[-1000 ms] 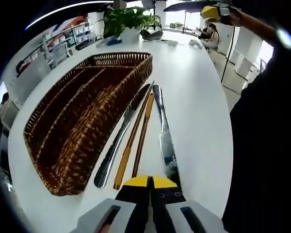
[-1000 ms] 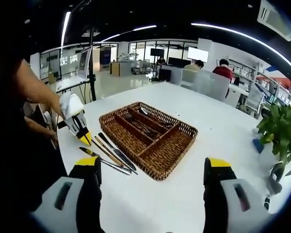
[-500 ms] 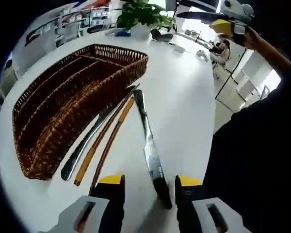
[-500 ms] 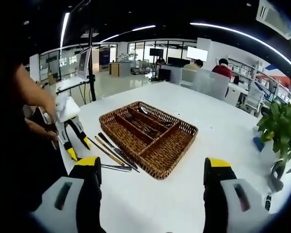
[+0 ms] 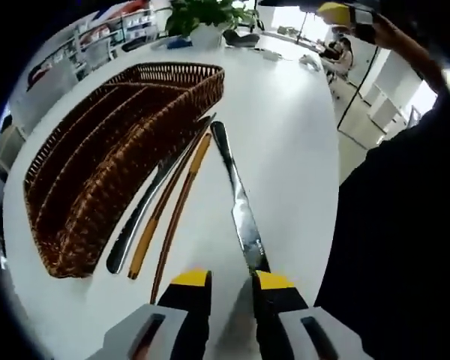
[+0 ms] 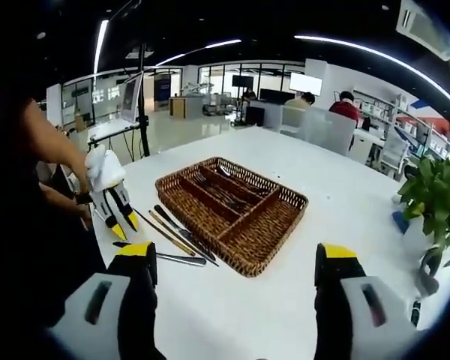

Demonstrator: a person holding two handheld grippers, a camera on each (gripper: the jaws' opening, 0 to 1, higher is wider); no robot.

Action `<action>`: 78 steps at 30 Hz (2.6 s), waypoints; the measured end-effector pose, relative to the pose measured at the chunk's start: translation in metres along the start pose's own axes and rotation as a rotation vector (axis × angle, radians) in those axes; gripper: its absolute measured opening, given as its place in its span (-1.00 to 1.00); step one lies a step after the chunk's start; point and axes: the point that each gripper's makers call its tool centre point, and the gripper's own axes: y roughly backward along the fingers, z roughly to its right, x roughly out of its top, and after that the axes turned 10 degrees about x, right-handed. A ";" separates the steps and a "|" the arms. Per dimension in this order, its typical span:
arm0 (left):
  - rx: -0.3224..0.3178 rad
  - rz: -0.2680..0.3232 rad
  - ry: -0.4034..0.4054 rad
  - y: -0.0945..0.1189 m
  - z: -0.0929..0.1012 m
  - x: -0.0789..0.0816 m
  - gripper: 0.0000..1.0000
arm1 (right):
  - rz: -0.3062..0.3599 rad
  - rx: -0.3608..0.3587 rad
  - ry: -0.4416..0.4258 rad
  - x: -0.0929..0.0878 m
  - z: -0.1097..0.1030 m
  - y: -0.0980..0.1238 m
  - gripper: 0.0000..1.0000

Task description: Arrange the knives, forks, and spoons in their matching storage slots by inserting each utensil handle-first until every utensil is classified and aligned in the correct compartment

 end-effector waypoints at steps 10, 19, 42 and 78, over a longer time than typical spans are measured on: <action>0.132 0.040 -0.105 -0.013 -0.002 -0.007 -0.45 | -0.008 -0.001 0.001 -0.002 0.000 0.000 0.76; 0.100 0.023 -0.129 -0.014 -0.014 -0.005 -0.79 | -0.012 0.001 0.010 -0.001 0.000 0.000 0.75; 0.012 0.005 -0.169 -0.009 -0.015 -0.004 -0.82 | -0.024 0.068 0.037 0.000 -0.022 -0.020 0.72; 0.019 -0.008 -0.409 0.021 -0.030 0.014 -0.82 | -0.382 0.679 0.420 -0.103 -0.109 -0.162 -0.21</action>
